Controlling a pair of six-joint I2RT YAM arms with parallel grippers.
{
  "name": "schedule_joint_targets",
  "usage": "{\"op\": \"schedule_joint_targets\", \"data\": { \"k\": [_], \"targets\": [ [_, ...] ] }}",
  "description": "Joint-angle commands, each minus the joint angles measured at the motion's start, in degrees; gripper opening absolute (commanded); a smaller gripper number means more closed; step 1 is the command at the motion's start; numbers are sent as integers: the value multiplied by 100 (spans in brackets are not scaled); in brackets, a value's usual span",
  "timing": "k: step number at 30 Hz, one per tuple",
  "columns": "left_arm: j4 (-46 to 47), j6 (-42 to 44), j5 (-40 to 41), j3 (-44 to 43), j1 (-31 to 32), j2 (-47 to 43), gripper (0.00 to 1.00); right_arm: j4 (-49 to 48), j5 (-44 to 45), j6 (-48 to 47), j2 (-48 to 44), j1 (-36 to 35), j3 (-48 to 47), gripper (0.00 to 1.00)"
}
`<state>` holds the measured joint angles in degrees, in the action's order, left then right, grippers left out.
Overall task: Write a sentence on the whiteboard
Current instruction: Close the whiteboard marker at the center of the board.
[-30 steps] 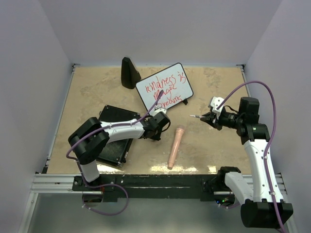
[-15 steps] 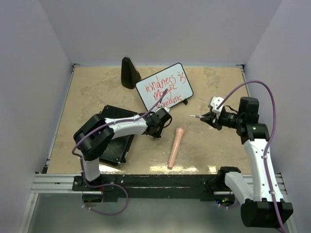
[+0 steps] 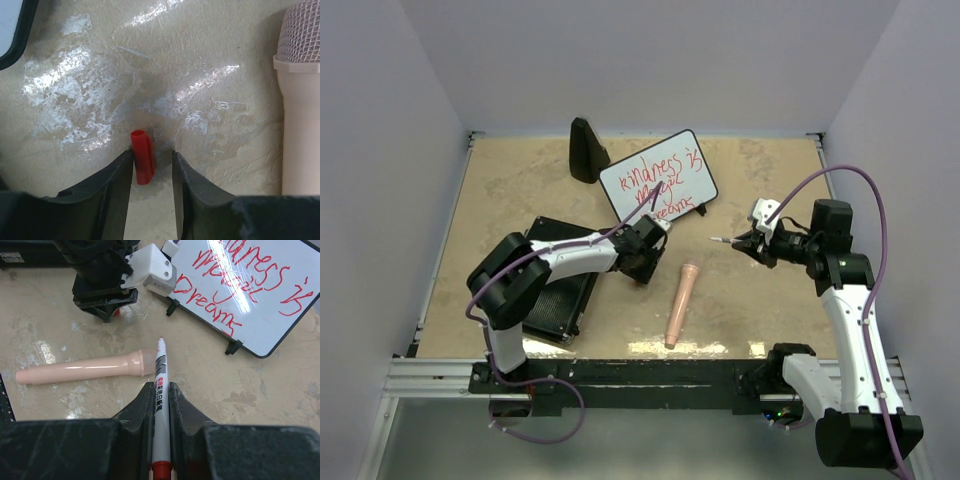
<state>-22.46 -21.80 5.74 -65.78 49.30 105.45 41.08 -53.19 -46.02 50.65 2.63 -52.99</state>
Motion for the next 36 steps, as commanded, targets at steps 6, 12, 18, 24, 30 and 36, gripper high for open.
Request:
{"op": "schedule_joint_targets", "data": {
  "k": [6,12,18,24,30,36],
  "targets": [
    [-214,80,-689,-13,-281,247,28,-109,-25,14,15,-26,35,0],
    [-592,97,-452,-102,-254,362,27,-91,-51,-21,67,-26,17,0],
    [-742,159,-363,-128,-219,467,27,-65,-78,-56,103,-26,8,0],
    [-778,247,-442,-58,-210,608,34,-48,-78,-65,173,-61,-9,0],
    [-830,290,-477,-5,-210,854,26,-56,-78,-56,182,-61,-9,0],
    [-874,212,-345,65,-140,995,6,-65,-78,-56,208,-70,-9,0]
  ]
}}
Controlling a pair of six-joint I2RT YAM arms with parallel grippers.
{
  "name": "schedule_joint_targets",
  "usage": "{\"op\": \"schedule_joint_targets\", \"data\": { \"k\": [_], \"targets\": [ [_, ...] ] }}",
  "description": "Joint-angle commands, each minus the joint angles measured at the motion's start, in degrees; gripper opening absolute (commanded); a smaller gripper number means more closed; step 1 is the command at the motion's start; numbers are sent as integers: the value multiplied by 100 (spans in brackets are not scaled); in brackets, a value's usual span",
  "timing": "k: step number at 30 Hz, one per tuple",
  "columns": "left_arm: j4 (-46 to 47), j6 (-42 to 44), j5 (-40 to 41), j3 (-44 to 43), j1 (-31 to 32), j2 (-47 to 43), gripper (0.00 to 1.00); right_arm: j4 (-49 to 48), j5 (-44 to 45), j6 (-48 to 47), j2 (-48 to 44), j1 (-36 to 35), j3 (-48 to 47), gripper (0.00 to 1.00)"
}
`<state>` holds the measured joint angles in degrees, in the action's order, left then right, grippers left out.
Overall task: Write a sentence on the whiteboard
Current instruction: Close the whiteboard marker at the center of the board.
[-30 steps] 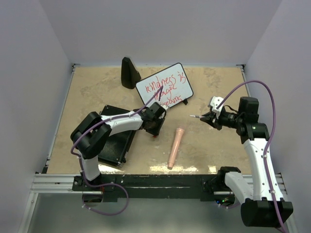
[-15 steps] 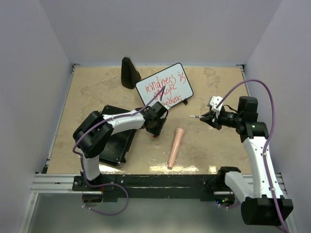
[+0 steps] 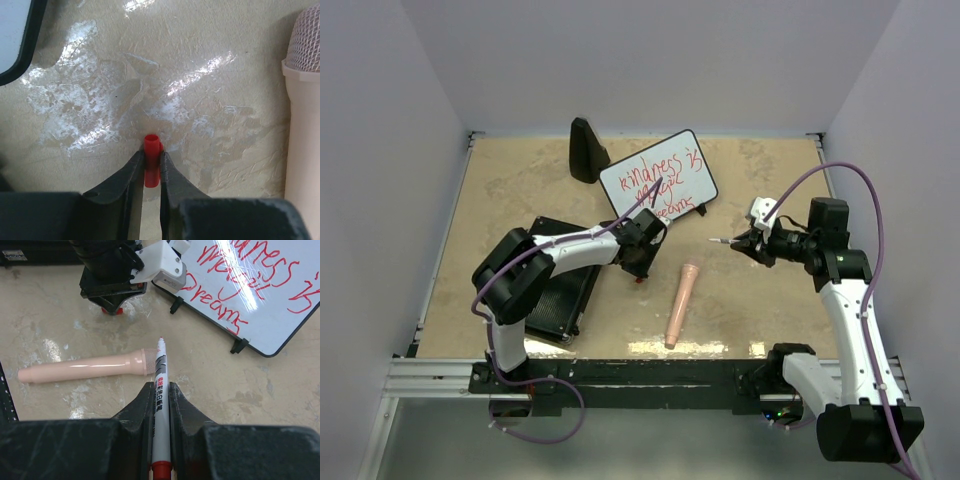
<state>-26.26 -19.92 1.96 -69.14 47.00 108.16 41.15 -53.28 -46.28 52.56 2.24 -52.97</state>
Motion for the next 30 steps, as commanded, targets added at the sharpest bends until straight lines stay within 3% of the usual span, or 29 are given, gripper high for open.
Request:
{"op": "schedule_joint_targets", "data": {
  "k": [1,11,30],
  "targets": [
    [-459,6,33,402,116,733,1,-80,-78,-30,9,-31,-12,0],
    [902,225,-46,665,301,22,0,-1,-139,-109,193,-48,-56,0],
    [2230,1139,-29,1482,441,-928,0,508,-288,-636,940,-180,-389,0]
  ]
}}
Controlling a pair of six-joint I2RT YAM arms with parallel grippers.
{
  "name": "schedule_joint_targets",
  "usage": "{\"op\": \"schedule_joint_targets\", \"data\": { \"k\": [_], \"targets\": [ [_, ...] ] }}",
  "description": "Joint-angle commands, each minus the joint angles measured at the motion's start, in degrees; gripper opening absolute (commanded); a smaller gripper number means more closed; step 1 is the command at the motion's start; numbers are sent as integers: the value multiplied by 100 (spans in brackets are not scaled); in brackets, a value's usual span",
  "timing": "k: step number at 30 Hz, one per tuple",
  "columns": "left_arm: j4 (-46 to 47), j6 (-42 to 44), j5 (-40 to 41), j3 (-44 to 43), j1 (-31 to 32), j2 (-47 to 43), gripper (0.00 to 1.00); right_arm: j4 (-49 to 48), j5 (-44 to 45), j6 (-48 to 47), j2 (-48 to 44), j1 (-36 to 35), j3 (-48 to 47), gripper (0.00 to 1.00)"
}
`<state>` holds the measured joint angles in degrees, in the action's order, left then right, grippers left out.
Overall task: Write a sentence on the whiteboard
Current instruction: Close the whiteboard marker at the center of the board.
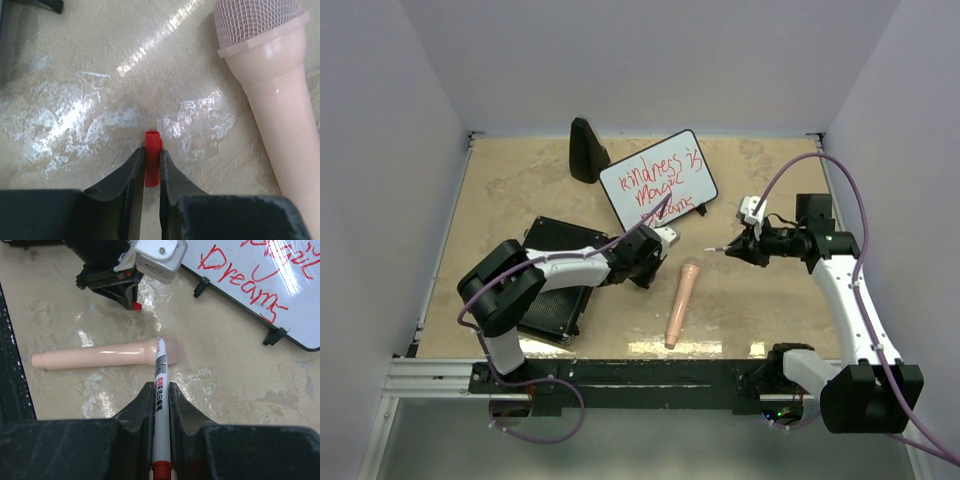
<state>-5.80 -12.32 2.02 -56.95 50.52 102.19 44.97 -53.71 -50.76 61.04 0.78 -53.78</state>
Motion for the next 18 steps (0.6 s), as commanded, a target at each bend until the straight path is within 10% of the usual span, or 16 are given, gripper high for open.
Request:
{"op": "schedule_joint_targets", "data": {
  "k": [1,18],
  "targets": [
    [228,431,-53,324,115,-375,0,126,-236,-188,171,-34,-326,0],
    [1564,1196,-334,1080,300,-999,0,363,-508,-407,1225,-578,-695,0]
  ]
}}
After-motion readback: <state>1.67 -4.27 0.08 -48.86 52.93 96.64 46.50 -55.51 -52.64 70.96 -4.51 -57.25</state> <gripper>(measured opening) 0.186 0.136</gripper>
